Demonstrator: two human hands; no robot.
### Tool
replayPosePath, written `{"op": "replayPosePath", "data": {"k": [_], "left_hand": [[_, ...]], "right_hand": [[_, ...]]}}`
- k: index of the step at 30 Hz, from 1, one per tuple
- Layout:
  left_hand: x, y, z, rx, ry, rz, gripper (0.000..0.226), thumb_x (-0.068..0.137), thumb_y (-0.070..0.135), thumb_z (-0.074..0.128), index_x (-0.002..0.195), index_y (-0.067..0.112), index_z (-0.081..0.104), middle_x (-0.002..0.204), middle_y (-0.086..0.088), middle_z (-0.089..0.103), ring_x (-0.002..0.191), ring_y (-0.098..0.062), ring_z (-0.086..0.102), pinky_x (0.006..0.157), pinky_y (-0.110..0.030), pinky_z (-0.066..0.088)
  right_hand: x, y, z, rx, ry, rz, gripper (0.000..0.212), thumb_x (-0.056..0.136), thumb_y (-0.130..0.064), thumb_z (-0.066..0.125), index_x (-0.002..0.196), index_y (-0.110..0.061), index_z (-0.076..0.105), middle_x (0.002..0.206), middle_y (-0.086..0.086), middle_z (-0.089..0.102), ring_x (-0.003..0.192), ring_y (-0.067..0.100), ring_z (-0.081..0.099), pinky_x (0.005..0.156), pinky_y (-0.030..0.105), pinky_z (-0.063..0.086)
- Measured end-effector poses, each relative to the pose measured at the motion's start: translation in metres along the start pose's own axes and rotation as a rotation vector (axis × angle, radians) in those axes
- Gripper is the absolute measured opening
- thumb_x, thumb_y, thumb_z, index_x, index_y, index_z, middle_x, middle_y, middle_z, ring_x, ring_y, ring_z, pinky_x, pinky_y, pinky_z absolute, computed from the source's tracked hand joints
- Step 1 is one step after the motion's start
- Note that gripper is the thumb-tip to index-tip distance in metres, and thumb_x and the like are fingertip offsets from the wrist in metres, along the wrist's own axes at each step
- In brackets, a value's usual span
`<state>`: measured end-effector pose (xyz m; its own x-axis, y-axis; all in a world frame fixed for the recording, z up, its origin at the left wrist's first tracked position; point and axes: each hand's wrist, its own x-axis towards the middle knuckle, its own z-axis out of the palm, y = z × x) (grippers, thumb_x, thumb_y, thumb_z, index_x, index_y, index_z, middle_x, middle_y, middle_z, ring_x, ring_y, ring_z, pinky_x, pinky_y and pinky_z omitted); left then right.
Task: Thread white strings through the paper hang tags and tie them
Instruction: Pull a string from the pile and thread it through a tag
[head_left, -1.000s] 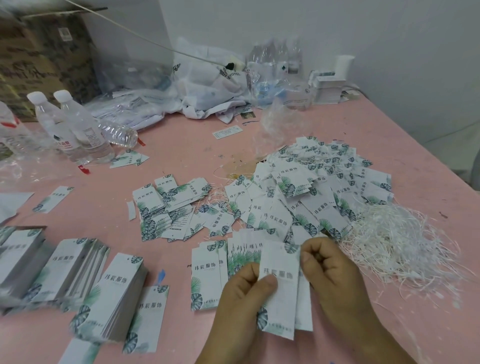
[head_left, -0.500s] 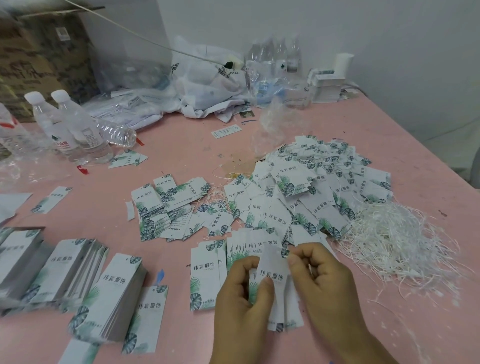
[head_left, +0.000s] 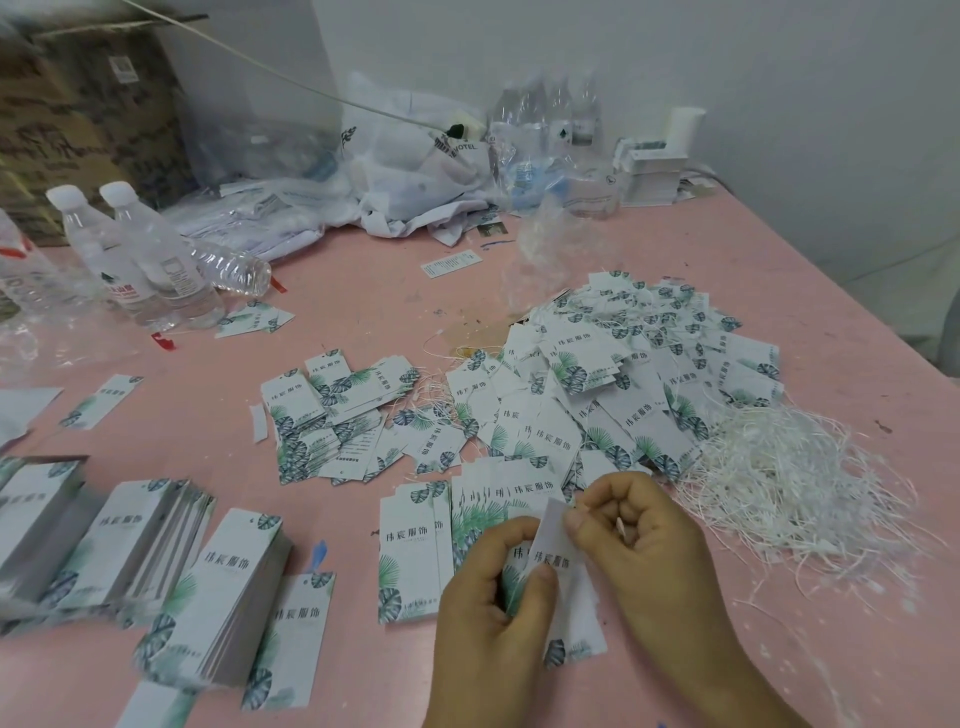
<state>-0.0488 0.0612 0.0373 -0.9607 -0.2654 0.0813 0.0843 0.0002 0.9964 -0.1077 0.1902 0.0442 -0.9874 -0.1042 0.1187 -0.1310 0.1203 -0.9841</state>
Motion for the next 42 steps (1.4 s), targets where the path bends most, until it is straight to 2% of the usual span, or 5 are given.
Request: {"op": "replayPosePath", "data": {"k": [10,19,26,37,42], "left_hand": [[0.005,0.004,-0.011,-0.322,-0.250,-0.192,0.041,0.077,0.044,0.070,0.094,0.007,0.078,0.083,-0.024,0.073,0.070,-0.028,0.070,0.062,-0.032,0.056],[0.009,0.002,-0.008,-0.022,-0.034,-0.040,0.027,0.076,0.009,0.076,0.091,0.031,0.080,0.096,0.004,0.076,0.093,0.017,0.061,0.077,-0.001,0.043],[0.007,0.008,-0.007,-0.021,-0.089,-0.015,0.025,0.069,0.049,0.073,0.092,0.040,0.078,0.089,0.005,0.068,0.083,-0.006,0.066,0.073,-0.024,0.053],[0.009,0.003,-0.010,0.230,-0.005,0.295,0.015,0.082,0.038,0.065,0.094,0.043,0.073,0.098,0.017,0.069,0.089,-0.010,0.068,0.069,-0.022,0.053],[0.011,-0.008,-0.010,0.291,0.132,0.297,0.009,0.082,0.025,0.066,0.082,0.035,0.067,0.083,0.010,0.063,0.078,-0.010,0.062,0.069,-0.019,0.047]], "right_hand": [[0.016,-0.007,-0.030,0.227,-0.248,0.160,0.011,0.072,-0.016,0.083,0.074,-0.016,0.072,0.061,0.008,0.052,0.049,0.016,0.045,0.048,0.022,0.033],[0.016,0.002,-0.023,0.229,-0.242,0.210,0.018,0.068,-0.022,0.086,0.077,-0.013,0.073,0.073,0.014,0.061,0.067,0.027,0.051,0.062,0.033,0.041],[0.012,0.006,-0.013,0.329,-0.336,0.225,0.025,0.063,-0.028,0.084,0.077,-0.011,0.071,0.069,0.014,0.061,0.066,0.025,0.059,0.061,0.027,0.052],[0.012,0.015,-0.010,0.414,-0.471,0.349,0.019,0.064,-0.024,0.085,0.075,-0.016,0.072,0.068,0.005,0.064,0.061,0.014,0.059,0.058,0.023,0.048],[0.015,0.016,-0.011,0.547,-0.435,0.515,0.018,0.074,-0.023,0.080,0.087,-0.014,0.072,0.058,0.000,0.046,0.039,0.006,0.029,0.035,0.014,0.025]]}}
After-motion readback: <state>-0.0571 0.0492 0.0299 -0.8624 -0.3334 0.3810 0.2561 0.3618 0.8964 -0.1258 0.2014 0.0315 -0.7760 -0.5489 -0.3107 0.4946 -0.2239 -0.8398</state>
